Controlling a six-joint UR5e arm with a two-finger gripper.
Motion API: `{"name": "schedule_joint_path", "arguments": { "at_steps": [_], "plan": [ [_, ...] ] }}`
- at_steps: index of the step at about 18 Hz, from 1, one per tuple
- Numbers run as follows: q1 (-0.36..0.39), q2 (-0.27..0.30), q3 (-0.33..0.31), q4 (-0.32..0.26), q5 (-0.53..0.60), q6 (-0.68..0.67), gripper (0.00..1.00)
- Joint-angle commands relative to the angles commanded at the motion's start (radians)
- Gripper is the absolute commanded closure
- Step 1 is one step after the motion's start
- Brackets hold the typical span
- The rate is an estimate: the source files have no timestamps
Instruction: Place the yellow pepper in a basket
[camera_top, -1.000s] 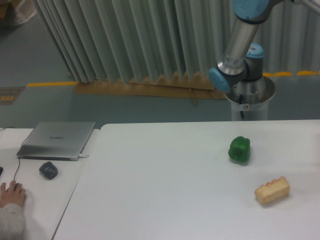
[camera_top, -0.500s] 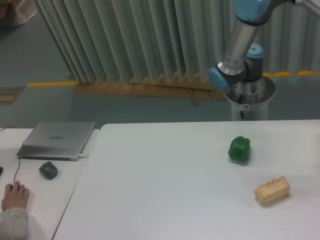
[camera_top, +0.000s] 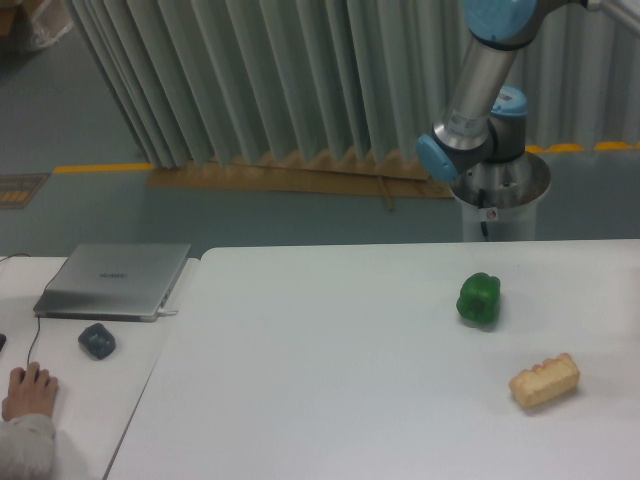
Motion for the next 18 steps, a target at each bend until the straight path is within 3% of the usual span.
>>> {"name": "schedule_joint_path", "arguments": {
  "at_steps": [7,12,18],
  "plan": [
    [-0.044,0.107,-0.031,-0.143,-0.008,0.011,0.0],
    [-0.081,0.147,-0.06,-0.184,-0.008,0.0,0.0],
    [-0.111,0.172,-0.067,-0.192,-0.006,-0.003,0.0]
  ]
}}
